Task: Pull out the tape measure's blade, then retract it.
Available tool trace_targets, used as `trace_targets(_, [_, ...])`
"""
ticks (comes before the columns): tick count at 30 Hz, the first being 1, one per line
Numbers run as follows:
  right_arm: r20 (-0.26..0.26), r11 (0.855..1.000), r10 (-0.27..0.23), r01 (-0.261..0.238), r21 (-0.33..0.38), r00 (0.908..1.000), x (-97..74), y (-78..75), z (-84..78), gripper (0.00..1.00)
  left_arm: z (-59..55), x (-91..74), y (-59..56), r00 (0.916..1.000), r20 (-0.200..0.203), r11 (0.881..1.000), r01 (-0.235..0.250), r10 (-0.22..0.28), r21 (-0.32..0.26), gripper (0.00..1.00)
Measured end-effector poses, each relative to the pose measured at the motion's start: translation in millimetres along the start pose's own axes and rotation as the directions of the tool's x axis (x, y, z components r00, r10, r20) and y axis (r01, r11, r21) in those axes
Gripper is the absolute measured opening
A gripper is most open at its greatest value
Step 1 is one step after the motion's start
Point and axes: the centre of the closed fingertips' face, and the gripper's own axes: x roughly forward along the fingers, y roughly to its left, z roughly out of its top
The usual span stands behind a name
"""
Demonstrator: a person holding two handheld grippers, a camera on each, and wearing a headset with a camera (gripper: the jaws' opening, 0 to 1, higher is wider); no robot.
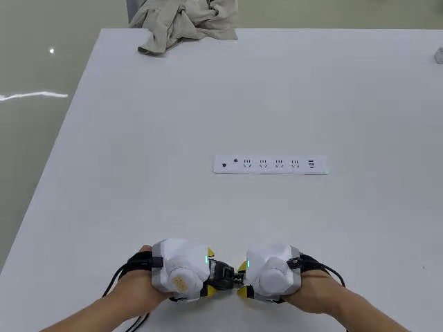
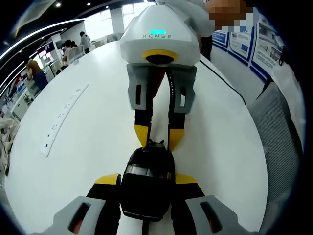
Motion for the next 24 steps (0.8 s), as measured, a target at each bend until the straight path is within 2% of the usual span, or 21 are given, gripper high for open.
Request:
trace_targets(14, [0.007, 1.000, -0.008, 0.008, 0.030, 0.9999, -0.5, -1.9, 0.8, 0.16, -0.2, -0.2, -0.7, 1.0000, 0.000, 1.000, 0.000, 0.000, 0.020, 0.36])
trace_targets(17, [0.017, 1.000, -0.010, 0.010, -0.003, 0.9998, -0.7, -1.6, 0.9, 0.16, 0.7, -1.3, -1.3, 1.0000, 0.005, 1.000, 0.004, -0.004, 0.031, 0.36])
trace_targets(24, [0.027, 1.000, -0.005, 0.005, -0.006, 0.9996, -0.6, -2.4, -0.1, 0.15, -1.3, 0.4, -0.8, 0.9999, -0.005, 0.999, 0.012, -0.012, 0.041, 0.35])
